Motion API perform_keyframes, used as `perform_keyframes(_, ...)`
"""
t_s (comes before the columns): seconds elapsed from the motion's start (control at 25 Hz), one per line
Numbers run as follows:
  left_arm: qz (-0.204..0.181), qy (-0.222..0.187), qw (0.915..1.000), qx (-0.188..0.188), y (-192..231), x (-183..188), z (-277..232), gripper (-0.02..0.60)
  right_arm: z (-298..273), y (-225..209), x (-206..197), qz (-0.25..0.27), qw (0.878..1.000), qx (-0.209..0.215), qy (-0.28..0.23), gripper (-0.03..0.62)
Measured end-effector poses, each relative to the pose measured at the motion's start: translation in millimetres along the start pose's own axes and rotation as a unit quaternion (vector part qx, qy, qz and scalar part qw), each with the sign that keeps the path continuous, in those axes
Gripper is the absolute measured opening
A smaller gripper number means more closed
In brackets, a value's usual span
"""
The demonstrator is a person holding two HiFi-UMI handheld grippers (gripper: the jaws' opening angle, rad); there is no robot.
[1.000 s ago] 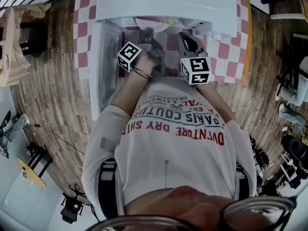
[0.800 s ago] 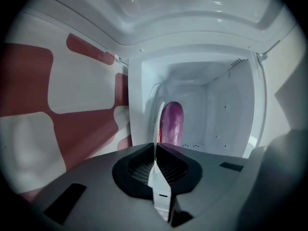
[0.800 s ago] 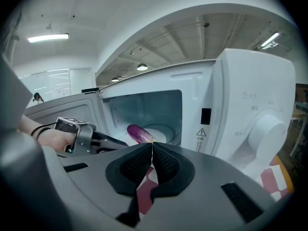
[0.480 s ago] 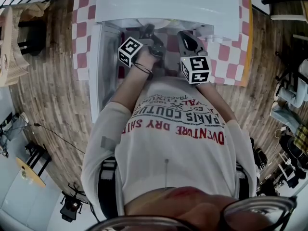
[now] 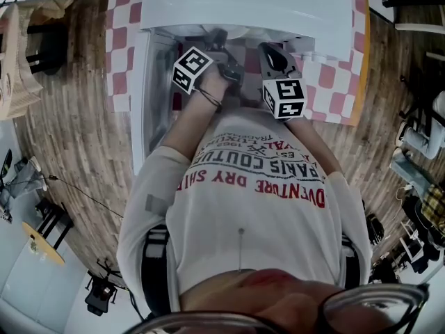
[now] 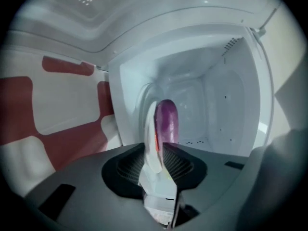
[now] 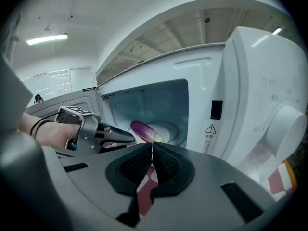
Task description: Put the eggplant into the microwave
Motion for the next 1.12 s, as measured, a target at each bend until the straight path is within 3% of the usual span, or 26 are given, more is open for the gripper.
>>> perform_keyframes(0.08,-0.024,-0.004,0.9997,-0.007,-7.8,-0.6,1.1,0.183,0.1,-0.6,-0.7,-0.002,1.0,-0.002,0.0,0.026)
perform_keyframes(0.2,-0.034,-0.01,0.9994,0.005,-8.3,-1.4,2.9,0.284,1.0,-1.0,-1.9,-0.003,1.0,-0.002,-0.002,0.026)
perform_keyframes(0.4,-0.008,-0.001,1.0,-0.003,-1.3,-1.3,7.6,0.291,5.6,0.6,-3.2,-0.002,1.0,-0.004,-0.003,0.026)
perform_keyframes(0.64,-0.034,-0.005,0.9991,0.025,5.8,-7.2,23.5,0.288,18.5,7.3,-2.7,0.007,1.0,-0.011,-0.014,0.026)
perform_keyframes(0.68,-0.044,-0.004,0.9985,0.031,6.9,-8.7,27.0,0.273,20.8,8.5,-2.7,0.008,1.0,-0.012,-0.016,0.026)
perform_keyframes(0.76,-0.069,-0.008,0.9966,0.045,8.3,-10.4,35.4,0.154,24.8,11.8,-3.5,0.009,1.0,-0.013,-0.018,0.026)
perform_keyframes(0.8,-0.085,-0.012,0.9952,0.048,7.4,-10.5,39.7,0.061,26.4,13.6,-4.1,0.009,1.0,-0.012,-0.019,0.026)
perform_keyframes(0.84,-0.101,-0.017,0.9938,0.044,4.9,-10.6,43.9,0.038,28.0,15.3,-4.8,0.01,1.0,-0.012,-0.02,0.026)
perform_keyframes(1.0,-0.151,-0.032,0.9879,0.012,-8.0,-10.8,61.1,0.028,35.7,24.1,-6.9,0.013,1.0,-0.011,-0.023,0.026)
perform_keyframes(1.12,-0.211,-0.046,0.9763,0.001,-18.7,-8.3,75.4,0.026,43.8,31.3,-5.1,0.021,0.999,-0.017,-0.032,0.026)
Point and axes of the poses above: the fingertips, and each gripper's own axes: z backward along the fingers, y to its left, x out of its top, the point moved 7 cm from there along z, backward along the fingers, and after that the axes turned 10 degrees about x, right-handed, at the moved point
